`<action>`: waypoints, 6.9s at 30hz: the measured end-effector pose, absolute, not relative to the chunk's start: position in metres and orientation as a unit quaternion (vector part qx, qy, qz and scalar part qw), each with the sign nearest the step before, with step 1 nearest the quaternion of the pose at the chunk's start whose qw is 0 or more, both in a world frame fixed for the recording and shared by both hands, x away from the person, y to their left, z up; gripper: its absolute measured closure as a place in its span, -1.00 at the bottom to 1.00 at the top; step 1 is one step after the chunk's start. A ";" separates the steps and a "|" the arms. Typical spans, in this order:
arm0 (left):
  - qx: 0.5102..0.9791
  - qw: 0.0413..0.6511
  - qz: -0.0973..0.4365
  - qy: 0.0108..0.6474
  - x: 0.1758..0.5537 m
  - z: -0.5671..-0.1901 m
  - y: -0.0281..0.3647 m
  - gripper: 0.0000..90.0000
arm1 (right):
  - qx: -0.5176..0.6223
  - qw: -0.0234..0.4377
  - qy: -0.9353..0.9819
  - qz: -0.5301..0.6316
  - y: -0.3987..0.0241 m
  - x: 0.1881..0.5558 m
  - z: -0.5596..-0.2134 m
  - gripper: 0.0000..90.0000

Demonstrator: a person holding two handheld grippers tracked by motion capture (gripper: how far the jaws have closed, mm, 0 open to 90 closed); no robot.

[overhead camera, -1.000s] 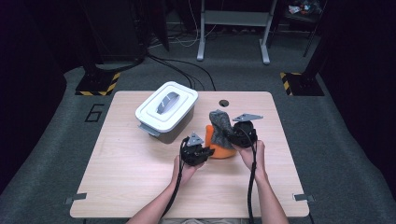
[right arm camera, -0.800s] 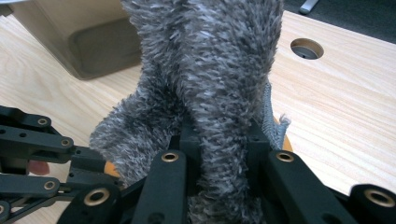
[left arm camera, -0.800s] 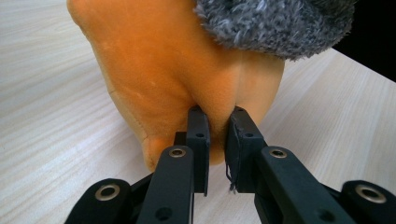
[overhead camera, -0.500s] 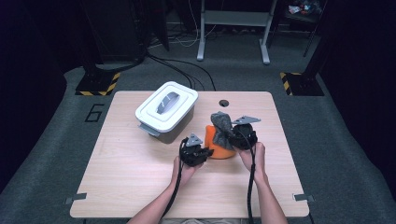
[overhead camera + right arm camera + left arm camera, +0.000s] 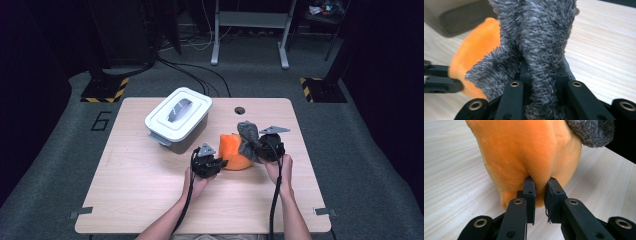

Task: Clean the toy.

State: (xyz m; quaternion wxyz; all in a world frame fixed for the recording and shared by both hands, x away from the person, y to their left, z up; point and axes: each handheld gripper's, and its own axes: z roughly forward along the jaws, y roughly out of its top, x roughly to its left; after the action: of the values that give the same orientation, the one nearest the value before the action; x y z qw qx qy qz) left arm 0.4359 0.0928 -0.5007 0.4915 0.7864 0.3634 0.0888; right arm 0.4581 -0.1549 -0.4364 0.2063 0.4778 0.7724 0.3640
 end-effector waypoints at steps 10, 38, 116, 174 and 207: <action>0.786 0.492 0.087 0.363 0.436 -0.501 0.093 0.77 | 0.513 0.193 0.761 0.346 -0.171 0.465 -0.453 0.68; 0.785 0.491 0.088 0.369 0.437 -0.505 0.099 0.77 | 0.527 0.183 0.754 0.346 -0.188 0.463 -0.450 0.67; 0.788 0.486 0.097 0.366 0.438 -0.506 0.100 0.77 | 0.481 0.177 0.763 0.393 -0.184 0.442 -0.417 0.66; 0.792 0.490 0.102 0.350 0.439 -0.494 0.097 0.66 | 0.431 0.189 0.803 0.366 -0.109 0.447 -0.419 0.65; 0.791 0.494 0.096 0.348 0.441 -0.503 0.099 0.64 | 0.524 0.204 0.769 0.305 -0.168 0.468 -0.463 0.66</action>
State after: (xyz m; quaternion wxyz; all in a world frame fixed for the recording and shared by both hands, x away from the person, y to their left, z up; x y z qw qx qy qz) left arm 0.4406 0.0994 -0.5026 0.4945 0.7906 0.3481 0.0960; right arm 0.4680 -0.1676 -0.4628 0.2039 0.5237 0.7689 0.3050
